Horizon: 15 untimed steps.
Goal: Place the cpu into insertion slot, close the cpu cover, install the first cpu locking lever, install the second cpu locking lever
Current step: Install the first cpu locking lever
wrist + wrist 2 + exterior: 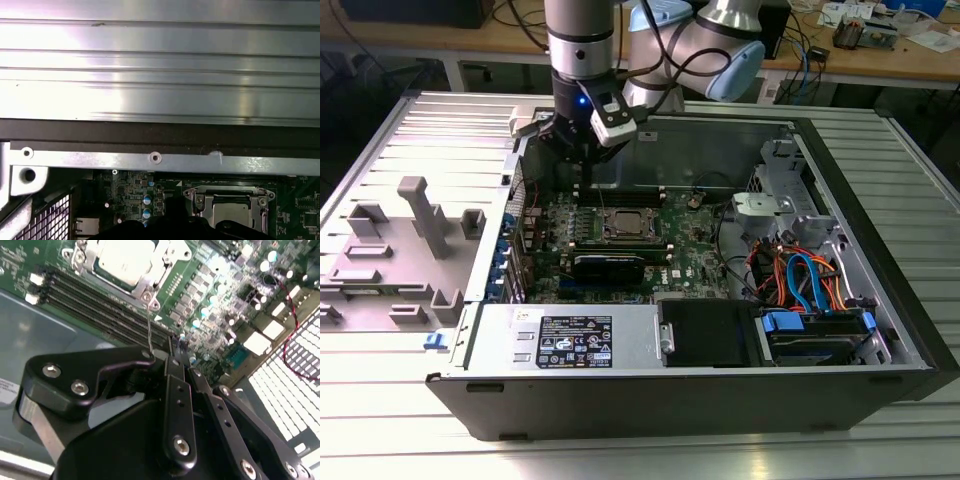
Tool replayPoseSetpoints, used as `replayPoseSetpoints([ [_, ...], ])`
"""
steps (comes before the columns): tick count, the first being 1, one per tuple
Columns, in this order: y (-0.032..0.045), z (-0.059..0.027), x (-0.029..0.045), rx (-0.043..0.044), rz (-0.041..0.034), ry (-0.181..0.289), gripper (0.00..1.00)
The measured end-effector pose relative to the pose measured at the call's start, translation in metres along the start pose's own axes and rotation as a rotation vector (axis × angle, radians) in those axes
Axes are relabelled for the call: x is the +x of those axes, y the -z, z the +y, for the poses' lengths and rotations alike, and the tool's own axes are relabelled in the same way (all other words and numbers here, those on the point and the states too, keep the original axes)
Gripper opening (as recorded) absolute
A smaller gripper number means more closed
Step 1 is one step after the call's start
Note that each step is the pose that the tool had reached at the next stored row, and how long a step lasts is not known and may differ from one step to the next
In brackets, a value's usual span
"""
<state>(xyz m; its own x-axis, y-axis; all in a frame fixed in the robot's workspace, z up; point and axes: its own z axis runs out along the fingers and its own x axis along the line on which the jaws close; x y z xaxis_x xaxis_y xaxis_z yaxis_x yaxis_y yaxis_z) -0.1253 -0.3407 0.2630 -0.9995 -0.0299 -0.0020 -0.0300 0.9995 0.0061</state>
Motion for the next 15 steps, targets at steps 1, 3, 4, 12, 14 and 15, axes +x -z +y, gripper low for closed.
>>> replayPoseSetpoints([
  [1,-0.0001,0.0,-0.0007,0.0006,0.0,0.0,0.11],
  [3,-0.0002,-0.0001,-0.002,0.0028,0.0001,0.0,0.11],
  [4,-0.0003,-0.0001,-0.0029,0.005,0.0001,0.0,0.11],
  [12,-0.0005,-0.0003,-0.0132,0.0142,-0.0012,0.0,0.11],
  [14,-0.0006,-0.0003,-0.0162,0.019,-0.0058,0.0,0.11],
  [15,-0.0006,-0.0003,-0.0174,0.0202,-0.0076,0.0,0.11],
])
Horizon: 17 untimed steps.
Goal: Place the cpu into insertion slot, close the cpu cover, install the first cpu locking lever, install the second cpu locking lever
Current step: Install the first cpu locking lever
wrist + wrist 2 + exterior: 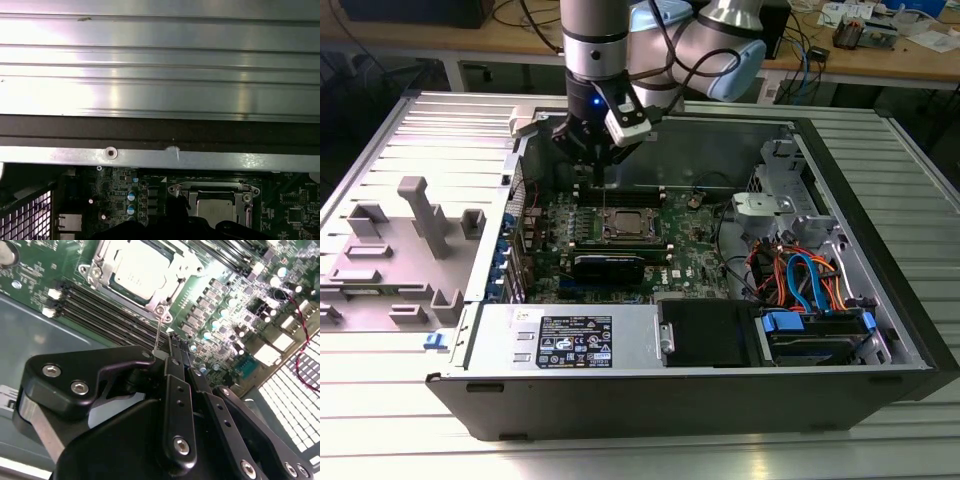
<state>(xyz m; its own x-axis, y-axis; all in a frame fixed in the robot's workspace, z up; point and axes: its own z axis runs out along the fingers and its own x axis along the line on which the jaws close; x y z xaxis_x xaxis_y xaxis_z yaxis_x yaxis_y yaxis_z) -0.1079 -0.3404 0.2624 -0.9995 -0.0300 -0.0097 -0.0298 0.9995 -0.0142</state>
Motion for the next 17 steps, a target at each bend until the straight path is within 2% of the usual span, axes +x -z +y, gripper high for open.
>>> replayPoseSetpoints([
  [4,-0.0004,0.0005,-0.0072,0.0042,-0.0042,0.0,0.11],
  [10,-0.0015,0.0011,-0.0168,0.0106,-0.0048,0.0,0.11],
  [17,-0.0016,0.0011,-0.0172,0.0121,-0.0047,0.0,0.11],
])
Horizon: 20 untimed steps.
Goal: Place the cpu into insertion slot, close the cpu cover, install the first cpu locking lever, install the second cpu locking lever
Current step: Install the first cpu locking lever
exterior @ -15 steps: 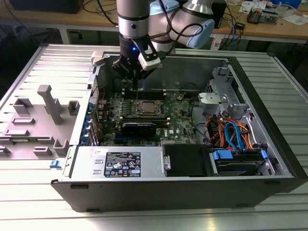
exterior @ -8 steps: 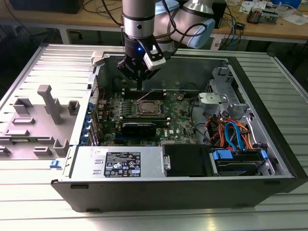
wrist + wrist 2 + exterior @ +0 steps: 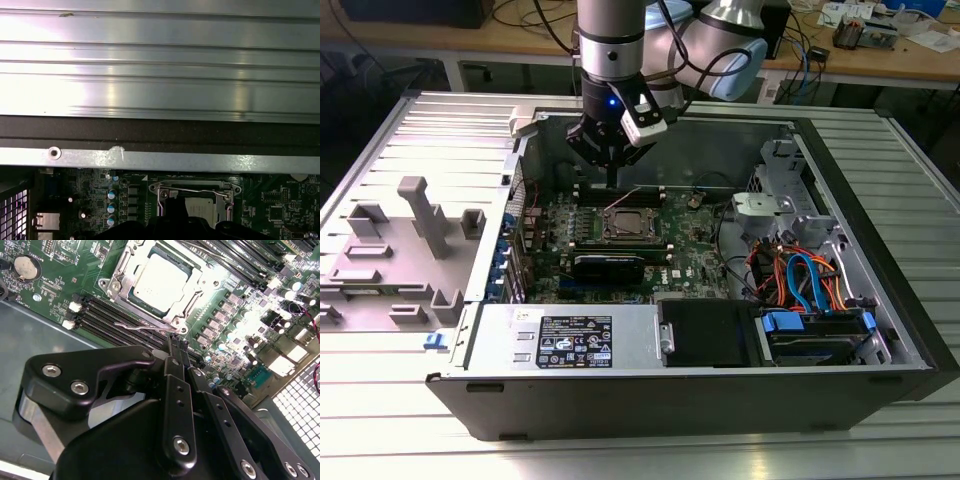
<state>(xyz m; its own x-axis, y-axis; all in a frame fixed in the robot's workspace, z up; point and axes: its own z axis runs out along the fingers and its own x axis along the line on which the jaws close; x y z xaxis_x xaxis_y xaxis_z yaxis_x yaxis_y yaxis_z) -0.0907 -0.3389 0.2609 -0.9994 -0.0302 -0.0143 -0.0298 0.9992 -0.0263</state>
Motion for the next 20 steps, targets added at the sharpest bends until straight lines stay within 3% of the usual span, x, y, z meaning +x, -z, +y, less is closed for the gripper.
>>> replayPoseSetpoints([
  [10,-0.0009,0.002,-0.0016,0.0002,0.0,0.0,0.11],
  [16,-0.0116,0.0028,-0.0071,0.0002,0.0,0.0,0.11],
  [20,-0.0147,0.0028,-0.0084,-0.001,0.0,-0.003,0.11],
])
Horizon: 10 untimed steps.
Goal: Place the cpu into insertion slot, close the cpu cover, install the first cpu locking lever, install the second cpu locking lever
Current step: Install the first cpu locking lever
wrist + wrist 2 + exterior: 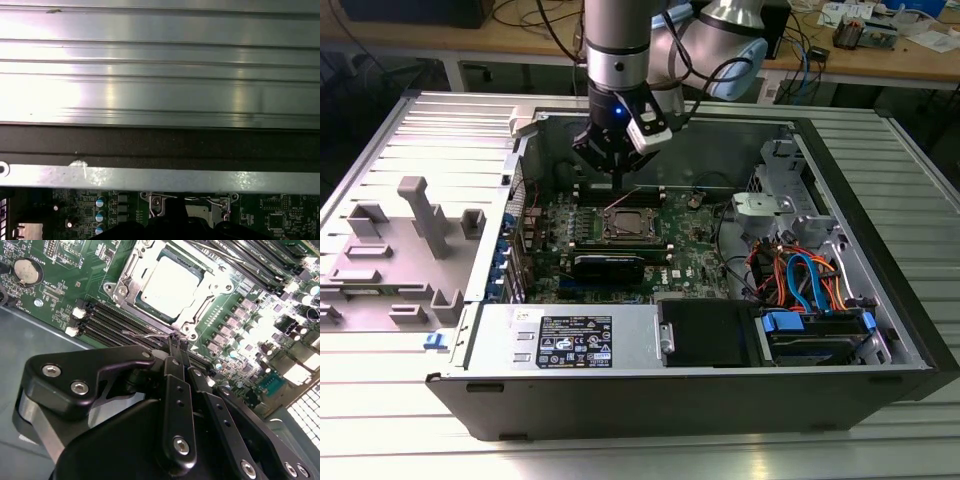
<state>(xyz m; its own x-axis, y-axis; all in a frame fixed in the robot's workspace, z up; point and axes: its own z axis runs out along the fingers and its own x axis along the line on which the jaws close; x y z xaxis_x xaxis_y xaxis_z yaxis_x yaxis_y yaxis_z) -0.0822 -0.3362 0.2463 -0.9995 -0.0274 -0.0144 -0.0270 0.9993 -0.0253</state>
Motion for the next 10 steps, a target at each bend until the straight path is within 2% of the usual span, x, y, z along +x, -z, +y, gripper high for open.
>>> replayPoseSetpoints([
  [1,-0.0018,0.0,-0.0004,-0.0023,0.0,0.0,0.11],
  [2,-0.0025,0.0,-0.0005,-0.0108,-0.0001,0.0,0.11],
  [3,-0.0031,0.0001,-0.0006,-0.0151,-0.0004,0.0,0.11],
  [4,-0.0037,0.0001,-0.0006,-0.017,-0.0006,-0.001,0.11],
  [10,-0.0071,0.001,-0.0019,-0.0165,-0.0003,0.0,0.11],
])
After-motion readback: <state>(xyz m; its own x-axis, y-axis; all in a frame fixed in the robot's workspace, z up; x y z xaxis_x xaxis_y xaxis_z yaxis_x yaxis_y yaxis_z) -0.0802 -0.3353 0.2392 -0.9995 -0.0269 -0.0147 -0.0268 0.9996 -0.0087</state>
